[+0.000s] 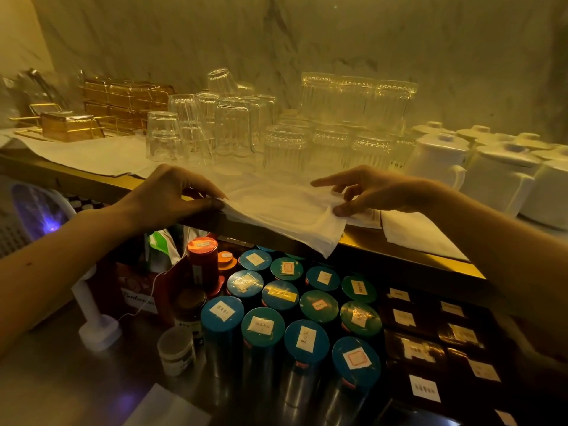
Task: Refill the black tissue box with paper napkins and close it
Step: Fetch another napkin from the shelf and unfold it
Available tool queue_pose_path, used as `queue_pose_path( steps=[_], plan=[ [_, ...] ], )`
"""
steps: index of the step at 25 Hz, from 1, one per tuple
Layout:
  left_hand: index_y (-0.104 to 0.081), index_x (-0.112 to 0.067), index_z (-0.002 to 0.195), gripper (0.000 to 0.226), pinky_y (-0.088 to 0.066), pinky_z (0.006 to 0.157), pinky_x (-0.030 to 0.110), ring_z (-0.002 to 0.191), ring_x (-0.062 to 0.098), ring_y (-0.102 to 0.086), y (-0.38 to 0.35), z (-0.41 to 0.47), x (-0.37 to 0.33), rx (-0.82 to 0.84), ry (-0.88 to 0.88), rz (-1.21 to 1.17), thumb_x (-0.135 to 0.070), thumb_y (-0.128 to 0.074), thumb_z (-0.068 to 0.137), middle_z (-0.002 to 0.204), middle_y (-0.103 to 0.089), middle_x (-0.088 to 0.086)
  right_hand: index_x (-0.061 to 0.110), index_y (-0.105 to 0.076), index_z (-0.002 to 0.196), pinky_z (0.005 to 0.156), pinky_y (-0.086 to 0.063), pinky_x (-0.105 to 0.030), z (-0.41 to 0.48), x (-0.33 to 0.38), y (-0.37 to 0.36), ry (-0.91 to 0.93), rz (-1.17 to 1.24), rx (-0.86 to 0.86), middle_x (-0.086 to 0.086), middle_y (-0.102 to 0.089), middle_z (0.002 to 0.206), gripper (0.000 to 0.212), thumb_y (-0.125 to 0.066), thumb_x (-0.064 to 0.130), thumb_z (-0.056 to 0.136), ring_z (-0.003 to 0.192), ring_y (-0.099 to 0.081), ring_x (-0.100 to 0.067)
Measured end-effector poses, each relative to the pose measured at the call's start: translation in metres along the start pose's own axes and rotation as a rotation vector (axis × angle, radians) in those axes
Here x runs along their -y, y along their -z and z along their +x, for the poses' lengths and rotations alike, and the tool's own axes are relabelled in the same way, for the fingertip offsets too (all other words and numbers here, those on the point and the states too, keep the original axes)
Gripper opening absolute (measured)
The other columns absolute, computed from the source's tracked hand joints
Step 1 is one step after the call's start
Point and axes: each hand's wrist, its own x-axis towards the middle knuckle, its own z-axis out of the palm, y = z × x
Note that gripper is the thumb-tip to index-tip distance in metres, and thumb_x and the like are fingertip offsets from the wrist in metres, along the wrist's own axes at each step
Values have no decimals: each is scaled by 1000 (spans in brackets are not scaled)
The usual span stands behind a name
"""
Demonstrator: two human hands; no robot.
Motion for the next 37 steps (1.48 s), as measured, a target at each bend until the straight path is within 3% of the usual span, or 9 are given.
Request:
queue_pose_path(
  steps=[6,11,15,18,21,26,29,33,37],
  plan=[
    [-58,-44,97,34,-48,77,16,91,-16,-58,-4,2,-4,-64,-13,40,-14,-67,85,90,-60,-22,22,-72,104,72,-50,-25,-4,-1,-6,64,6,-87,-1,-66,96,24,-67,8,86,84,-57,-19],
    [-57,-45,98,36,-51,74,10,87,-16,-60,-7,4,-5,-113,-10,50,-13,-66,86,85,-62,-16,22,-71,98,61,-45,-22,-10,-1,-15,136,-31,-204,0,-66,77,18,-66,8,88,67,-56,-13],
    [-63,-29,104,26,-49,71,12,83,-19,-59,-9,3,-7,-170,-6,69,-10,-66,86,88,-69,-2,20,-70,99,74,-53,-24,-16,2,-15,140,35,-252,3,-66,95,17,-64,7,89,85,-62,-10],
    [-64,-23,107,25,-57,70,23,88,-4,-66,-9,2,-10,-190,-11,34,-10,-66,86,91,-70,0,13,-70,97,75,-60,-29,-20,5,-18,158,133,-308,-5,-65,104,15,-64,3,87,89,-66,-18],
    [-64,-32,100,27,-57,74,20,85,4,-70,-7,-2,-17,-195,10,-32,-10,-67,84,85,-69,-15,10,-70,97,75,-59,-26,-24,9,-21,178,212,-350,-8,-65,104,15,-64,2,86,89,-67,-20],
    [-63,-38,94,31,-49,68,4,80,-11,-66,3,-14,-21,-213,85,-79,-9,-67,84,72,-62,-43,14,-71,95,84,-57,-30,-25,19,-24,127,250,-293,-9,-66,110,15,-67,3,84,100,-64,-22],
    [-67,-32,94,27,-50,71,6,80,-9,-67,15,-30,-17,-262,123,-66,-7,-68,84,75,-67,-33,16,-71,91,75,-58,-25,-21,38,-31,135,260,-236,-6,-66,107,14,-66,4,85,97,-64,-21],
    [-68,-15,108,25,-52,77,20,91,16,-67,35,-60,-7,-341,163,9,-6,-68,84,102,-70,4,13,-71,94,68,-56,-21,-9,69,-49,153,216,-160,-7,-65,106,13,-64,5,87,88,-65,-17],
    [-66,-30,101,29,-52,75,8,83,-6,-66,68,-110,-8,-336,228,-30,-6,-65,84,94,-69,-5,10,-72,101,68,-57,-22,5,105,-79,230,186,-129,-3,-66,105,15,-66,11,87,83,-68,-12]
  ],
)
